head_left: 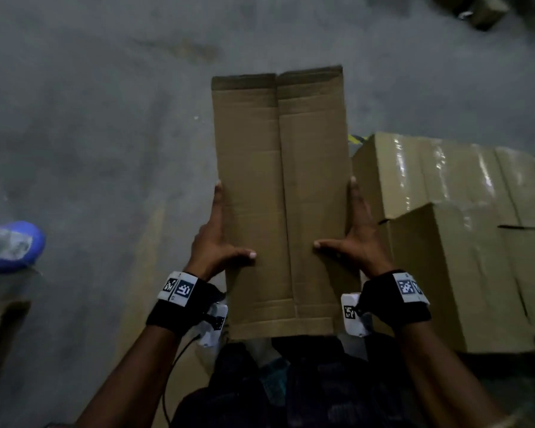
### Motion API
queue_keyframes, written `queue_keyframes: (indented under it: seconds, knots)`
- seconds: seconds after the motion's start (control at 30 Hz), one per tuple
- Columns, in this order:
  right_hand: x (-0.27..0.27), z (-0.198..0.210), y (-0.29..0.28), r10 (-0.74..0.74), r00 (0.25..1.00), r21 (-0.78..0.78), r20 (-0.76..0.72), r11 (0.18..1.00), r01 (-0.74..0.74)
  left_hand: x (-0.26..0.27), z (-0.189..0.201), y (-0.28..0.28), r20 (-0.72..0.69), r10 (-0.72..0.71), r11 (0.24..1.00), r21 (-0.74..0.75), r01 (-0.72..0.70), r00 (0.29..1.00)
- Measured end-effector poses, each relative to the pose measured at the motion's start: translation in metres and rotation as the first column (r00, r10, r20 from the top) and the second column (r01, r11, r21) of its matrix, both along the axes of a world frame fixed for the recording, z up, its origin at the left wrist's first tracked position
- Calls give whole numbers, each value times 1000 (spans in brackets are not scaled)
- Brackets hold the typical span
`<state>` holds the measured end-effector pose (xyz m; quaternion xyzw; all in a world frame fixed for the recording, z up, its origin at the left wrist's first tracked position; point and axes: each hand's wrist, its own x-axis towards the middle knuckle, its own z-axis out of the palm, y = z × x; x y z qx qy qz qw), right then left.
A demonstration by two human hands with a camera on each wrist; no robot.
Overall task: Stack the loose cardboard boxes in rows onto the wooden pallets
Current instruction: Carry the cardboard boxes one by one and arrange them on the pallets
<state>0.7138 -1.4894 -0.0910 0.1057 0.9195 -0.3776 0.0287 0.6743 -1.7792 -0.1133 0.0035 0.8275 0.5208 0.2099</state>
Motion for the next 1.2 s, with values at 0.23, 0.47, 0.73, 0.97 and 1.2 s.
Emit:
queue_keyframes:
  seconds: [0.23,0.47,0.73,0.97,1.2]
  knots:
    - [116,43,78,-331,944,-31,1,943,331,24,24,90,-18,-346,926,156,345,938]
    - [258,79,134,-582,809,14,-81,811,585,97,48,189,-128,-525,806,243,540,841]
    - [428,62,204,-715,692,-59,-101,698,713,231,53,302,-173,-667,692,216,688,725]
    - [547,51,267,-828,555,-137,-83,561,816,317,51,410,-116,-796,569,191,800,594]
    - [615,50,359,-901,432,-71,-48,434,898,366,41,537,-97,-882,426,254,868,461]
